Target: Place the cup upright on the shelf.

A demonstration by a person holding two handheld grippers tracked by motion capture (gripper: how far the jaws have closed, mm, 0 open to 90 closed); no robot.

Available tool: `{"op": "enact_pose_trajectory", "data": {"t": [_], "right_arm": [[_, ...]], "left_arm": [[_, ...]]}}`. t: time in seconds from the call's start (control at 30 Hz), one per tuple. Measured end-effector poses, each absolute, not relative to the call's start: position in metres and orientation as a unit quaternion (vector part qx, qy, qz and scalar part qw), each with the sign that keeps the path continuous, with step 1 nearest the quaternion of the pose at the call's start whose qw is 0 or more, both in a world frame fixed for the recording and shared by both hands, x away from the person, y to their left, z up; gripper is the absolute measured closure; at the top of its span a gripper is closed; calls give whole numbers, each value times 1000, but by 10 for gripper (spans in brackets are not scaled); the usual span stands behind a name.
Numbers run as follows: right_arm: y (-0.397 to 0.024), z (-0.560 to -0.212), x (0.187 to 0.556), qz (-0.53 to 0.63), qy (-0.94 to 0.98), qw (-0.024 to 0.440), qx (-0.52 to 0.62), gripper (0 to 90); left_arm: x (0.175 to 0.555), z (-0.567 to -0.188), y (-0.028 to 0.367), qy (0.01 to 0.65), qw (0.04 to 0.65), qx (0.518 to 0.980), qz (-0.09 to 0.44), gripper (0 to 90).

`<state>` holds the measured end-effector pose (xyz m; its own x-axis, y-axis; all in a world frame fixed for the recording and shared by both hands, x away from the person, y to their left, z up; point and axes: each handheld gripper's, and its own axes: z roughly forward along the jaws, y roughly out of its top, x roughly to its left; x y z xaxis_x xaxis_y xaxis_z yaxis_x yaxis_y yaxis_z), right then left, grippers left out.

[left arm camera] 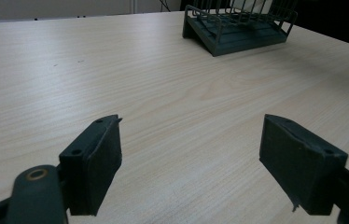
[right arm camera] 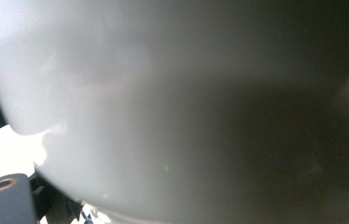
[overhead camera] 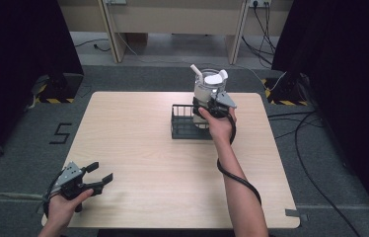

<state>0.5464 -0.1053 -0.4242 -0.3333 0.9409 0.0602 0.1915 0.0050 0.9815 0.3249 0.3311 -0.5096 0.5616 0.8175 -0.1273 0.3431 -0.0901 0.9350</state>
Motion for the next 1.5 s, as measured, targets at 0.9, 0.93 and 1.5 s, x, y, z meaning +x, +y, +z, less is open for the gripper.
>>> {"op": "enact_pose_trajectory", "data": {"t": [0.9,0.93,1.5], "right_arm": [[-100,-437,545,534,622,360,446,104],[-99,-438,545,534,623,361,444,104],[-99,-439,546,560,611,343,442,63]], "left_arm": [[325,-510,331,409,534,706,221,203],[325,-510,331,408,534,706,221,203],[325,-510,331,408,534,707,221,201]]}}
